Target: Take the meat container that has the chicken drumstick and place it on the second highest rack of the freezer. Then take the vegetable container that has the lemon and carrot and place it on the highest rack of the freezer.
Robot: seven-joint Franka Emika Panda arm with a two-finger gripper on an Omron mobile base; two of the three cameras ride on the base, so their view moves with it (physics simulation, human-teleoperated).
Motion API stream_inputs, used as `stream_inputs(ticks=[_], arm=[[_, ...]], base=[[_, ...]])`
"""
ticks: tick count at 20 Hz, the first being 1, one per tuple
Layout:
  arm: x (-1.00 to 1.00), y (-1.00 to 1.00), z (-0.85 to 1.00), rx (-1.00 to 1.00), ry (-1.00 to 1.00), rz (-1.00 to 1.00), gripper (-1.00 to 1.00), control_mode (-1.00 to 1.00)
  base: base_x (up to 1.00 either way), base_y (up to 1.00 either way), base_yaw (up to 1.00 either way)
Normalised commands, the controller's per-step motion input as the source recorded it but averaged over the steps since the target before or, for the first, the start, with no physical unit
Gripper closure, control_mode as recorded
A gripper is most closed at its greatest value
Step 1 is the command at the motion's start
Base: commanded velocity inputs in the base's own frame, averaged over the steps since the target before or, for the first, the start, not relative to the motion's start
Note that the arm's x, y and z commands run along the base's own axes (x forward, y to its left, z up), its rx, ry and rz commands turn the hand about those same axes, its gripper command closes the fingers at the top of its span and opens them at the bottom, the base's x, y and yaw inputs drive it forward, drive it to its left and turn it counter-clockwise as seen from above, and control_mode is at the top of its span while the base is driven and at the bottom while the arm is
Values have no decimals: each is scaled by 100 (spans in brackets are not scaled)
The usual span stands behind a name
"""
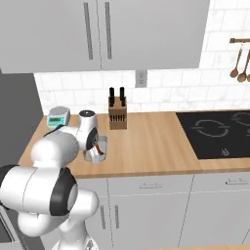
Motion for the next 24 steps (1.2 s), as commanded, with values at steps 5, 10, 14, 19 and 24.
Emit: stream_inputs(ticks=[5, 10, 14, 19, 24], arm=[[26, 0, -35, 0, 0, 0, -100, -100], [26, 0, -28, 0, 0, 0, -100, -100], [28, 0, -22, 0, 0, 0, -100, -100], [28, 1, -18, 0, 0, 0, 100, -100], [5, 0, 0, 0, 3, 0, 100, -100]], base=[[0, 0, 0], [0, 0, 0], [0, 0, 0], [0, 0, 0], [0, 0, 0]])
